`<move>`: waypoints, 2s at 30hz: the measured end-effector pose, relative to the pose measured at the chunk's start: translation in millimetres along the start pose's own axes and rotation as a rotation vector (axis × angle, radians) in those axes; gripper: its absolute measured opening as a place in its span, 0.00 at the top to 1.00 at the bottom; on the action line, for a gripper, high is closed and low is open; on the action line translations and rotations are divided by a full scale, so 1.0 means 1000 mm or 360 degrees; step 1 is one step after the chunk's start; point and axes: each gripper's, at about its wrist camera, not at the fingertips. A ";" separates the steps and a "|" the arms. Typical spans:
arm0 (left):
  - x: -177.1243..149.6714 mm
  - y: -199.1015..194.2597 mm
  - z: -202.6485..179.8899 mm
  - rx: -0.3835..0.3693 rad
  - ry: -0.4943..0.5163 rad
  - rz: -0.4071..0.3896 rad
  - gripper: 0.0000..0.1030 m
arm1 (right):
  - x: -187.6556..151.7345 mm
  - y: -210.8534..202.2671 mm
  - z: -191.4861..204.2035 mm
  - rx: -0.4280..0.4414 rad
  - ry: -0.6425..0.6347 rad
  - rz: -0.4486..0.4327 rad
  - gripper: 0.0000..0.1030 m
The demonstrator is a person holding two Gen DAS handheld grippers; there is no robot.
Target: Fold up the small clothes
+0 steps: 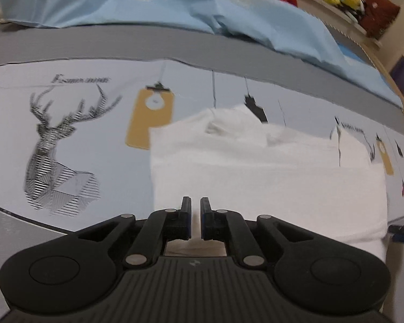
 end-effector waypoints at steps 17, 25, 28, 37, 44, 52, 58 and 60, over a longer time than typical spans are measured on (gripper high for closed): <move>-0.020 0.037 0.017 -0.0006 0.0030 0.0289 0.97 | -0.011 0.006 0.011 0.0081 -0.0289 -0.0059 0.53; -0.041 0.043 0.029 0.0048 -0.0013 0.0274 0.79 | -0.018 0.011 -0.007 0.0017 -0.0307 -0.0079 0.45; -0.042 0.010 0.027 0.0051 -0.0032 0.0174 0.79 | -0.014 -0.016 -0.019 -0.0021 -0.0182 -0.0142 0.52; -0.102 -0.086 0.008 -0.0072 0.0014 0.0114 0.79 | -0.052 -0.112 -0.036 0.0282 -0.0317 -0.0173 0.52; -0.205 -0.091 0.007 -0.0129 0.0082 0.0346 0.79 | -0.128 -0.116 -0.060 0.0204 -0.0603 0.0026 0.53; -0.263 -0.077 0.025 -0.0137 -0.0008 0.0512 0.79 | -0.164 -0.100 -0.103 0.0078 -0.0552 0.0185 0.53; -0.275 -0.070 0.019 -0.0107 0.0044 0.0586 0.79 | -0.182 -0.083 -0.122 -0.0026 -0.0619 0.0329 0.53; -0.277 -0.069 0.015 -0.0095 0.0062 0.0589 0.79 | -0.188 -0.083 -0.123 -0.0030 -0.0656 0.0332 0.52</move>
Point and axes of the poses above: each gripper's, at about its wrist camera, not at the fingertips, and y roughly the way its jaws point, z to its left, x to its top, and after that the axes turned 5 degrees about y, right-handed
